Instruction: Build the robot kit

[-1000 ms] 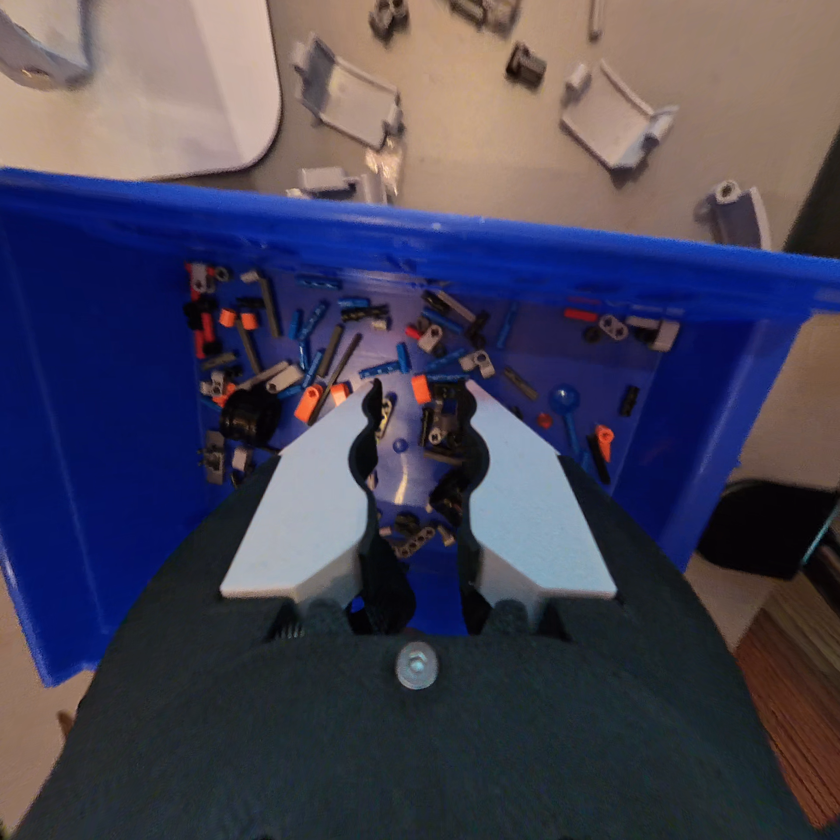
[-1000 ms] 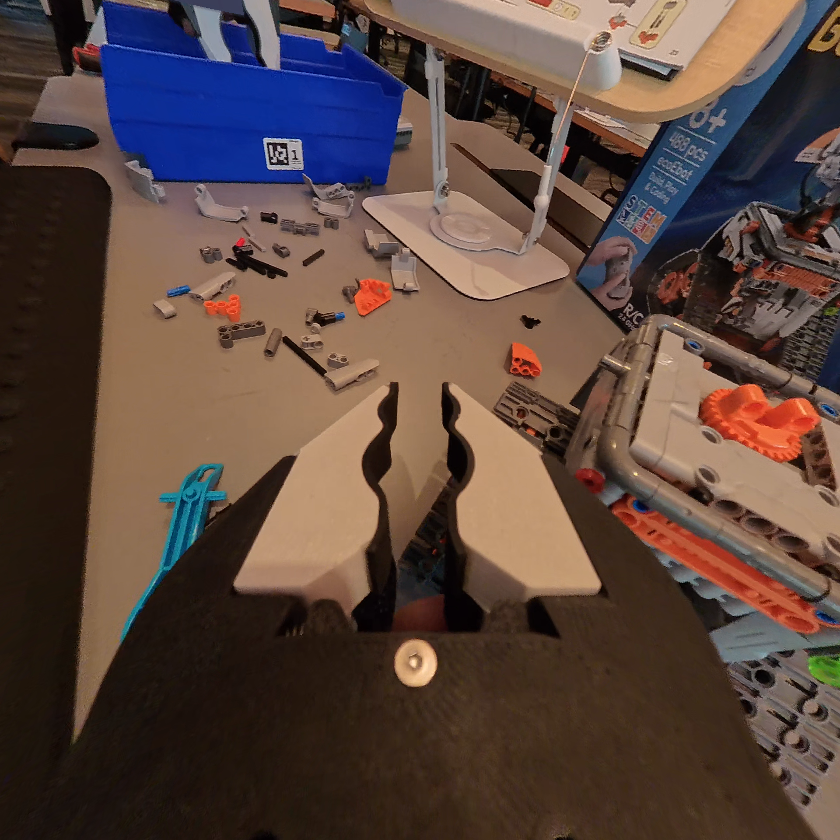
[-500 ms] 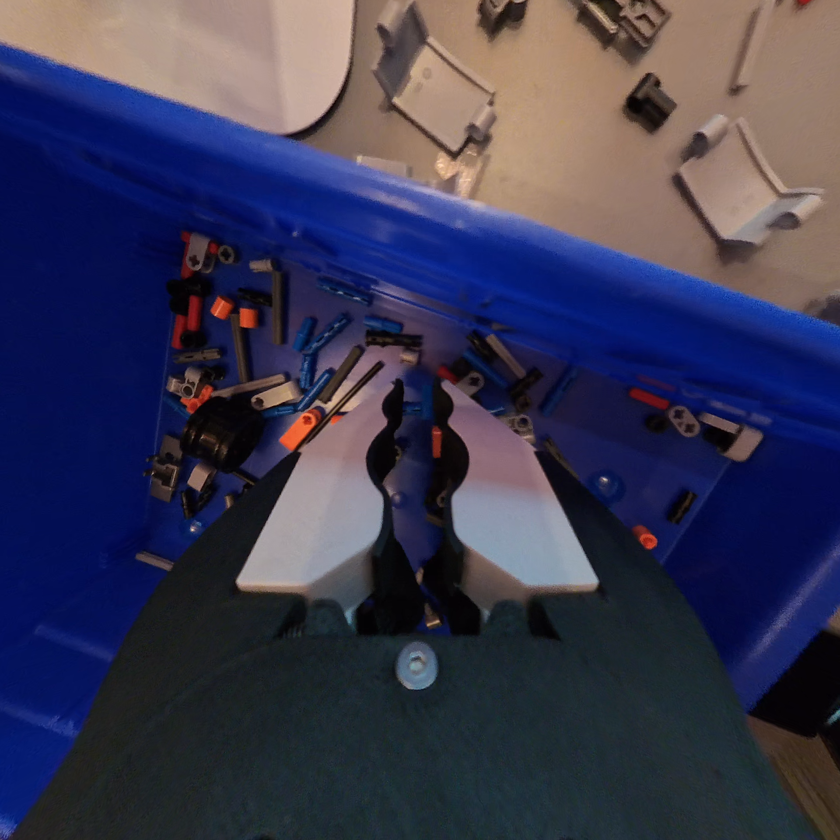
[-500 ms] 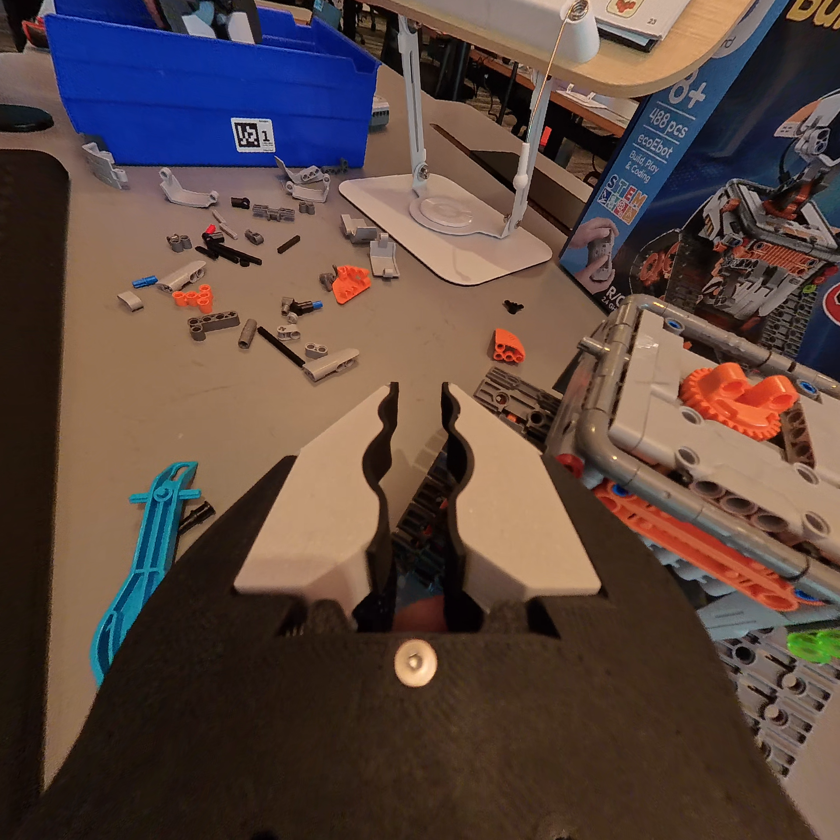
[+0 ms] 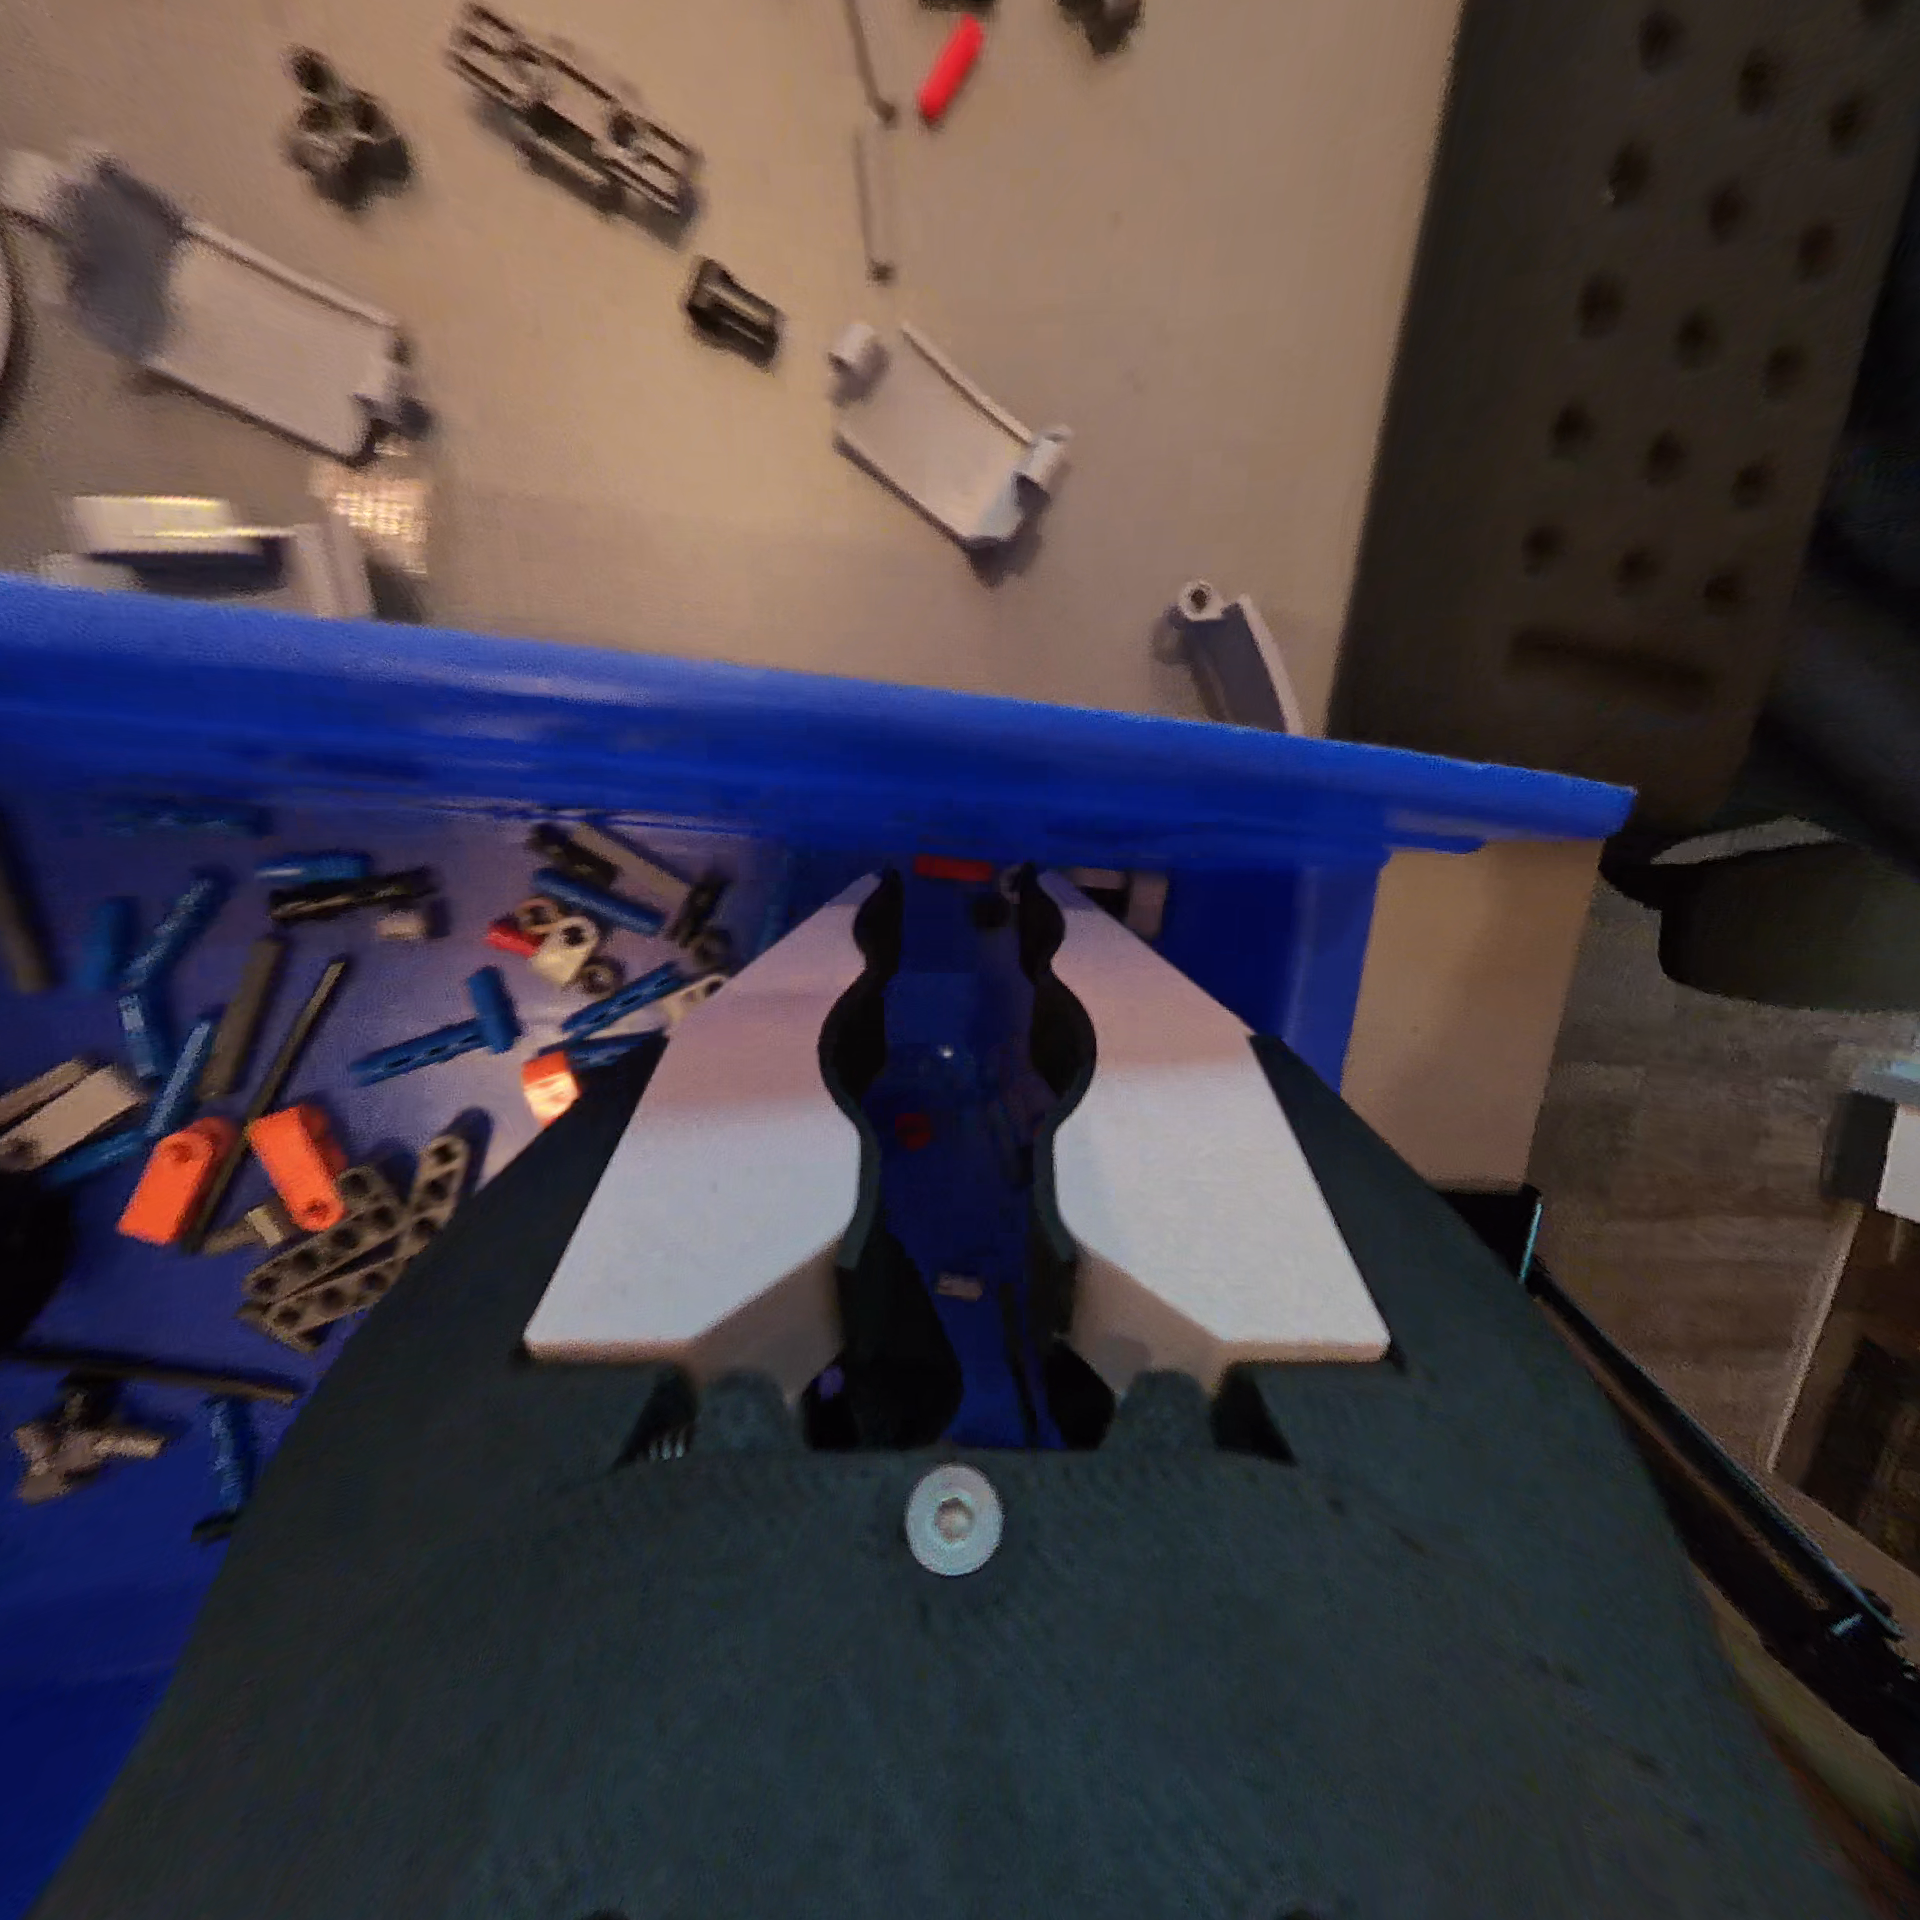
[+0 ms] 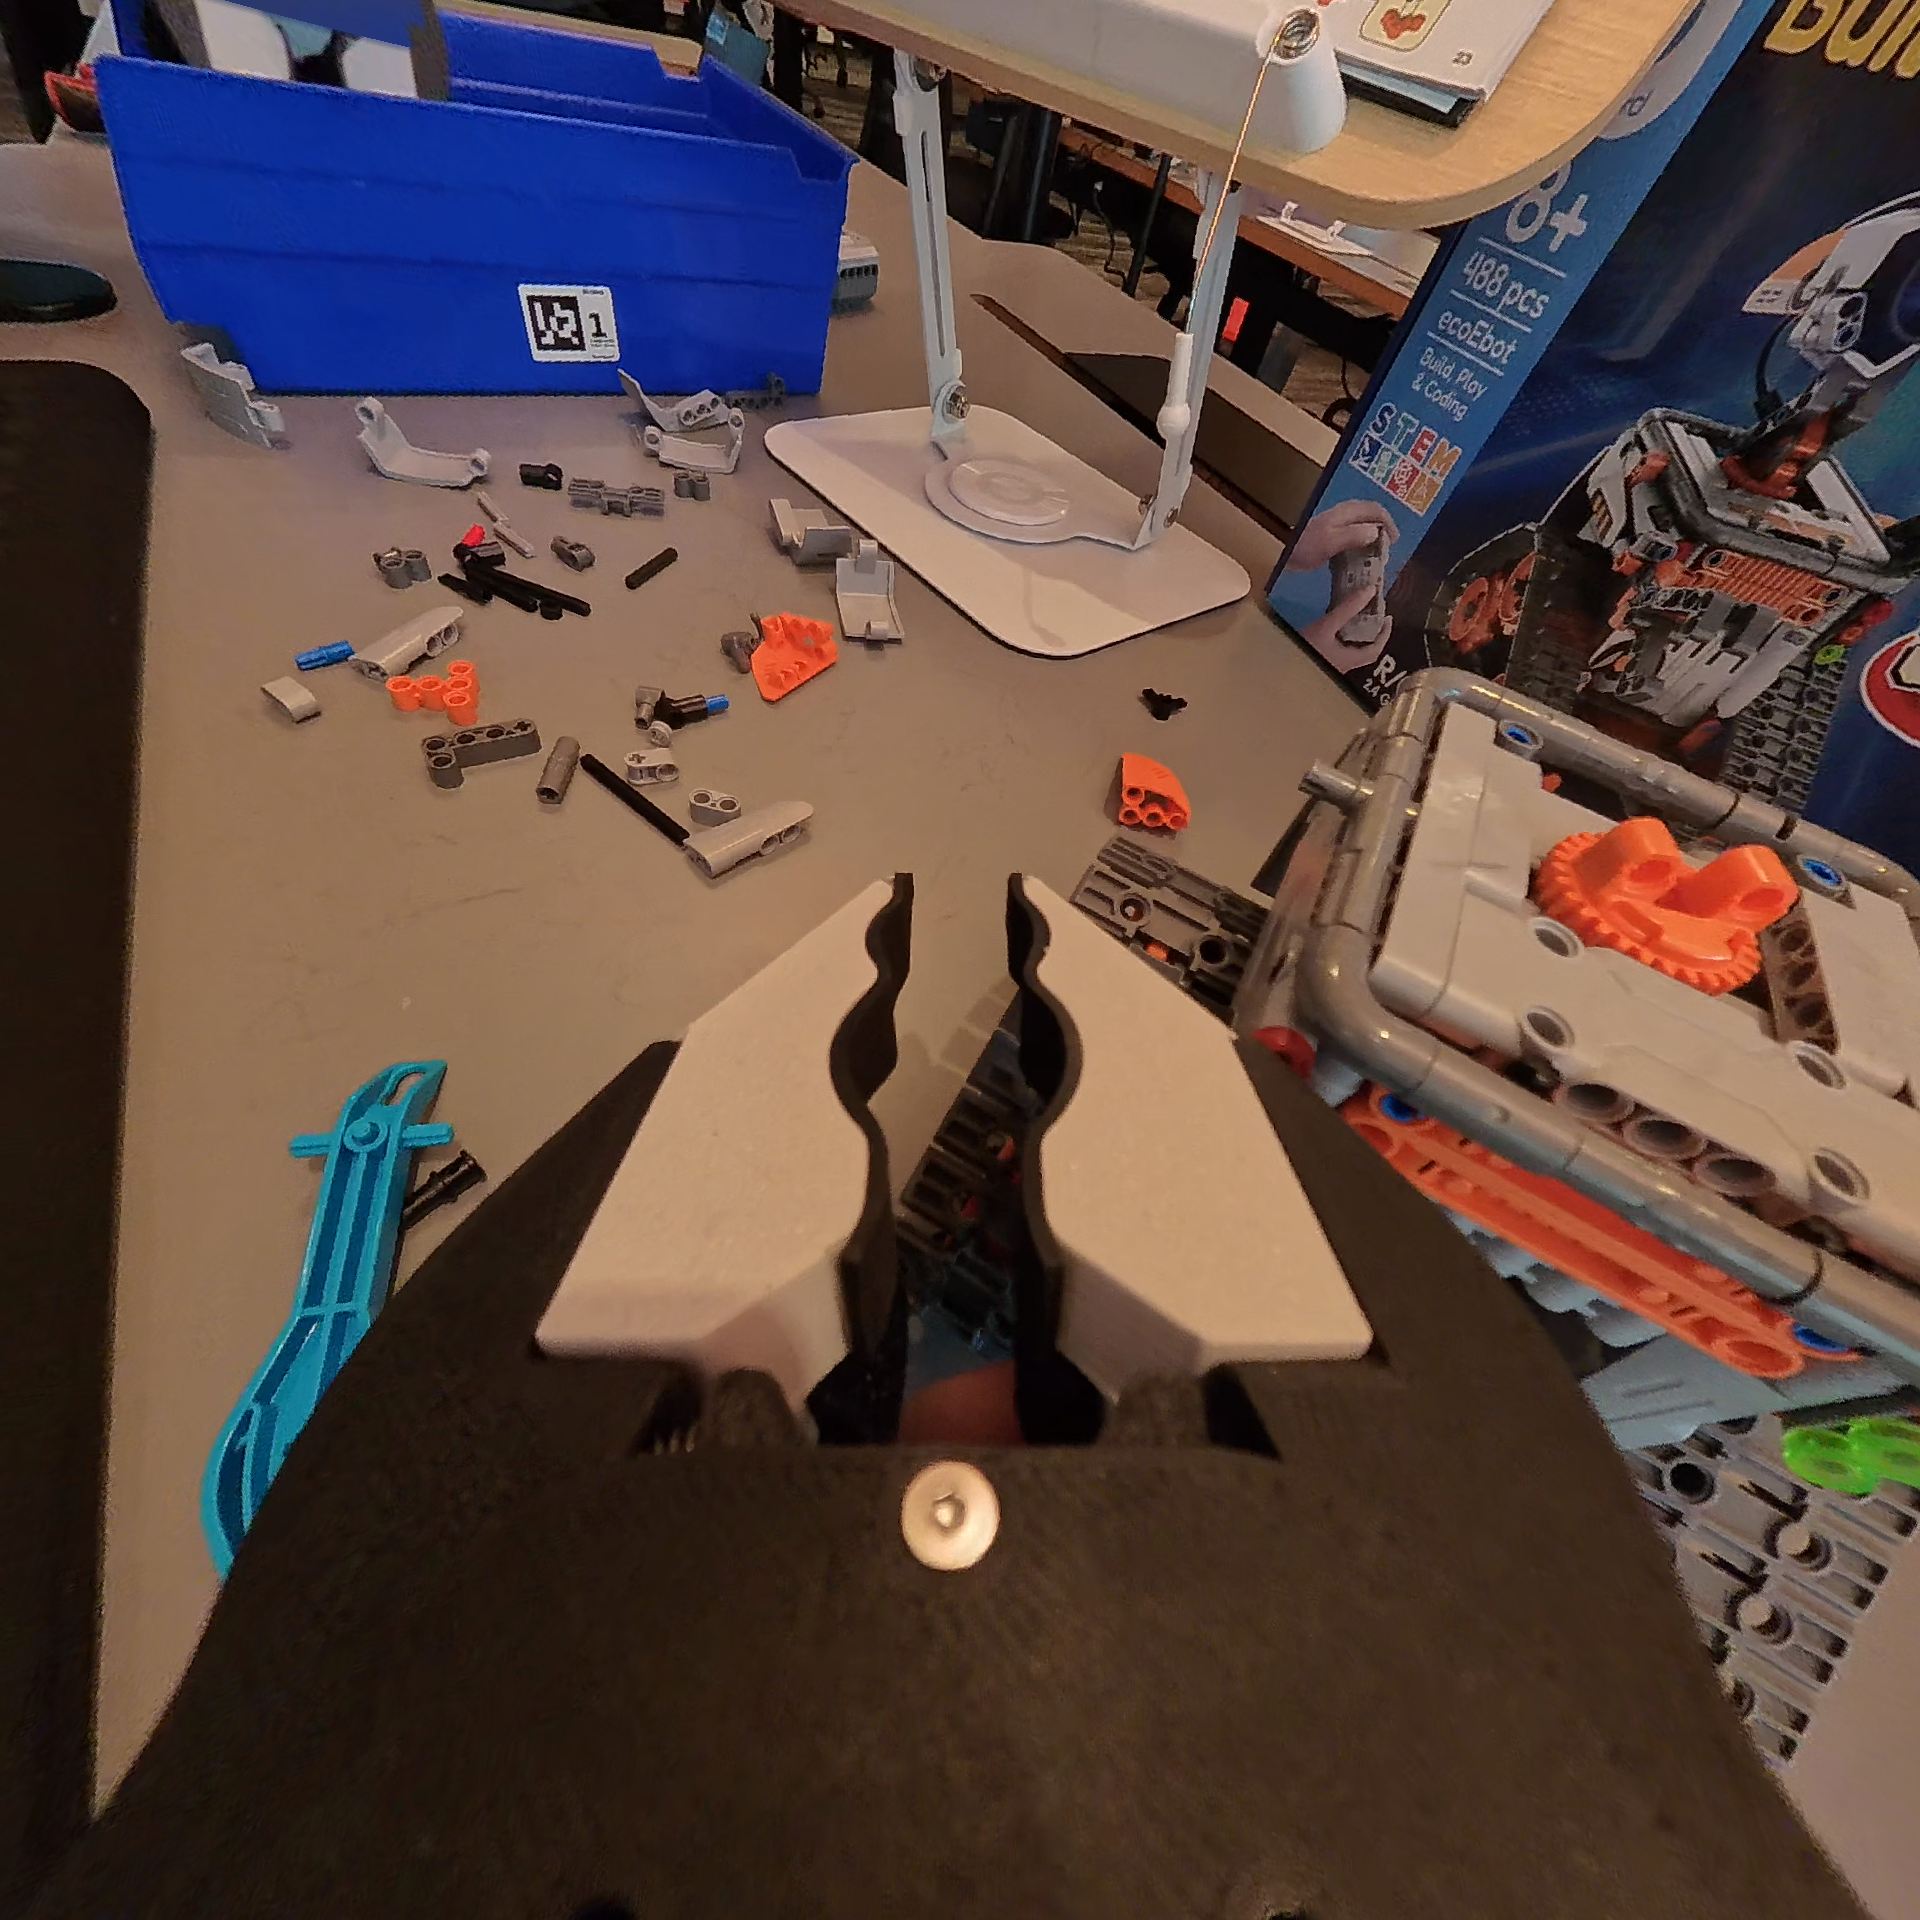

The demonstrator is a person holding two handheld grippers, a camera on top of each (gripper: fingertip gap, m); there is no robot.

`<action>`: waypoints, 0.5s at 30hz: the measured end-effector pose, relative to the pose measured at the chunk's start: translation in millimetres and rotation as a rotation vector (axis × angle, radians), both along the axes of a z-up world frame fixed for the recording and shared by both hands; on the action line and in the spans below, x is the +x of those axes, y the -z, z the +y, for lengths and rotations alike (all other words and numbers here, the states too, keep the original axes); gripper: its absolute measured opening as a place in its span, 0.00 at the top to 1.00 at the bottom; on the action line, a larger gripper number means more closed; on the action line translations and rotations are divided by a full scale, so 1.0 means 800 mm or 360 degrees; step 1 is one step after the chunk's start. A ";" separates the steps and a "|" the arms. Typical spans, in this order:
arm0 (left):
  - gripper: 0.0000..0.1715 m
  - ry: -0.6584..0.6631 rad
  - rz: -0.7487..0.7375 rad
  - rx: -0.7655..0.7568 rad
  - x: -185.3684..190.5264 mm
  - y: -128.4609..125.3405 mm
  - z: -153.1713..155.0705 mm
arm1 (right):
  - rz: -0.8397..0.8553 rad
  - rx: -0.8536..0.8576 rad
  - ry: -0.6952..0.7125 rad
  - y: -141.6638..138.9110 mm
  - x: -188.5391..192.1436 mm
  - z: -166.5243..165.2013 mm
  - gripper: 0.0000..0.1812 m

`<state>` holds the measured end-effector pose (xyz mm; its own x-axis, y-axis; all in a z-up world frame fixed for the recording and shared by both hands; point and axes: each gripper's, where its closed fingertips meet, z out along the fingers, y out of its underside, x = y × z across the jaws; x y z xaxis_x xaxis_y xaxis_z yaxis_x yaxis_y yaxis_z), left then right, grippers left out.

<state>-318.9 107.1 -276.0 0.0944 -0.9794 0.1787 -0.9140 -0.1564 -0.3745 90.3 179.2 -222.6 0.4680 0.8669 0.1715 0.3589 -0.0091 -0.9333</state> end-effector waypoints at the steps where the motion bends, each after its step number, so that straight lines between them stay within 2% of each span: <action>1: 0.87 0.0024 0.0029 0.0027 0.000 0.006 -0.004 | 0.0001 0.0002 0.0001 0.000 0.001 0.000 0.91; 5: 0.86 0.0085 0.0072 0.0149 0.007 0.017 0.001 | 0.0010 0.0002 -0.0007 -0.001 0.001 -0.001 0.91; 8: 0.86 0.0057 0.0063 0.0156 0.009 0.018 0.001 | 0.0020 0.0001 -0.0020 -0.002 0.001 -0.002 0.91; 11: 0.90 0.0032 0.0027 0.0100 0.012 0.018 -0.004 | 0.0025 0.0004 -0.0030 -0.003 0.000 -0.004 0.91; 15: 0.91 -0.0036 -0.0085 0.0013 0.013 0.018 -0.003 | 0.0032 0.0010 -0.0032 -0.005 0.001 -0.005 0.91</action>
<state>-308.7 104.6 -290.3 0.1070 -0.9786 0.1760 -0.8890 -0.1734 -0.4237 90.7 175.6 -218.6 0.4541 0.8750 0.1679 0.3403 0.0039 -0.9403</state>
